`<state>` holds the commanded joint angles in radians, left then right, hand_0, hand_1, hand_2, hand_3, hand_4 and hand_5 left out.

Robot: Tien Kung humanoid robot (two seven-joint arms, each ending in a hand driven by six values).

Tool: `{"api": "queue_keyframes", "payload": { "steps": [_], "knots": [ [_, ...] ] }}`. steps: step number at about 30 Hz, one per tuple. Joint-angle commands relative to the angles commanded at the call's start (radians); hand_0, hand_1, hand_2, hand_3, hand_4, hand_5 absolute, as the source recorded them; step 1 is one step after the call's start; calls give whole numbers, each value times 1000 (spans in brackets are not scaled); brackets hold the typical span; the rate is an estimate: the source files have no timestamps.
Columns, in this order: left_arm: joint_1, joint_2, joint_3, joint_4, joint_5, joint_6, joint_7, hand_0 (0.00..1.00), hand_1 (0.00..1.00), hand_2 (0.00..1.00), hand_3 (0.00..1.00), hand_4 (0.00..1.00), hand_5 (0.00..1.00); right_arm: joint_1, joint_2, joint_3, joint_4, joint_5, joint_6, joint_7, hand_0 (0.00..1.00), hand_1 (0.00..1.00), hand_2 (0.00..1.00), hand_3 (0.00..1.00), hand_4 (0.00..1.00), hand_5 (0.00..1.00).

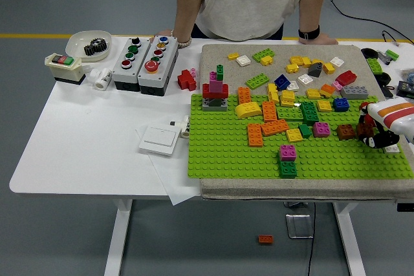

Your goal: Pick up the brick,pile it on top of brick,press brick,pick up the brick,pile it on top of brick,press brick

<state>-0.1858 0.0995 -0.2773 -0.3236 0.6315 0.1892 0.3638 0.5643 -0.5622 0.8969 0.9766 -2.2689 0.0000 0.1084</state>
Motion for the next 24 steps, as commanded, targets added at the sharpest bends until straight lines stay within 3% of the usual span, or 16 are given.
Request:
{"api": "queue_keyframes", "payload": {
  "steps": [4,10,16,24],
  "knots": [
    [0,0,2,0,-3,1,-1,822,800,806,622,720,682,-4,-3,7,11,0,1,0,236,149,200,445,701,347],
    [0,1,6,1,-10,3,-3,823,800,807,623,720,683,-20,-29,27,99,0,10,-10,229,146,195,443,700,344],
    [0,3,6,2,-9,3,-4,823,801,806,623,720,684,-35,-66,25,234,0,44,-32,226,142,194,443,701,342],
    [-1,5,10,4,-13,5,-5,825,801,806,624,721,684,-84,-115,5,489,0,116,-88,224,144,193,445,706,346]
  ]
}}
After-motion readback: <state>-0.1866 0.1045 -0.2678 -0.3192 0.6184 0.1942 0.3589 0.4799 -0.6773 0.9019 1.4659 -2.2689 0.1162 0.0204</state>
